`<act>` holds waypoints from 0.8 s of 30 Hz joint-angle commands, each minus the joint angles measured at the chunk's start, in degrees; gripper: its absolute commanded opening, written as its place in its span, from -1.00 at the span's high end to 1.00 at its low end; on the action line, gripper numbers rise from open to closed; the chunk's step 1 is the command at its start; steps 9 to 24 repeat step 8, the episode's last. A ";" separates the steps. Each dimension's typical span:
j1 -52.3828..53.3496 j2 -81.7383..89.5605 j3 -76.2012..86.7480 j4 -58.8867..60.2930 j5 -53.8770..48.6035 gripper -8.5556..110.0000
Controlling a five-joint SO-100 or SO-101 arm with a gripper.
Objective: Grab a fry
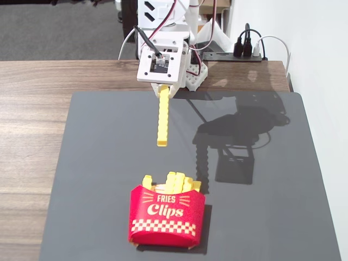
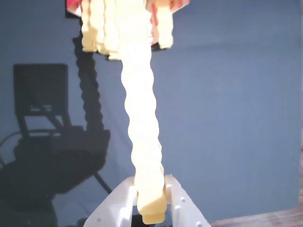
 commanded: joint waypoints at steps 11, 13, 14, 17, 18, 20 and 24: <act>-0.53 -0.62 -2.29 -0.70 -0.26 0.85; -0.53 -0.62 -2.29 -0.70 -0.26 0.85; -0.53 -0.62 -2.29 -0.70 -0.26 0.85; -0.53 -0.62 -2.29 -0.70 -0.26 0.85; -0.53 -0.62 -2.29 -0.70 -0.26 0.85; -0.53 -0.62 -2.29 -0.70 -0.26 0.85; -0.53 -0.62 -2.29 -0.70 -0.26 0.85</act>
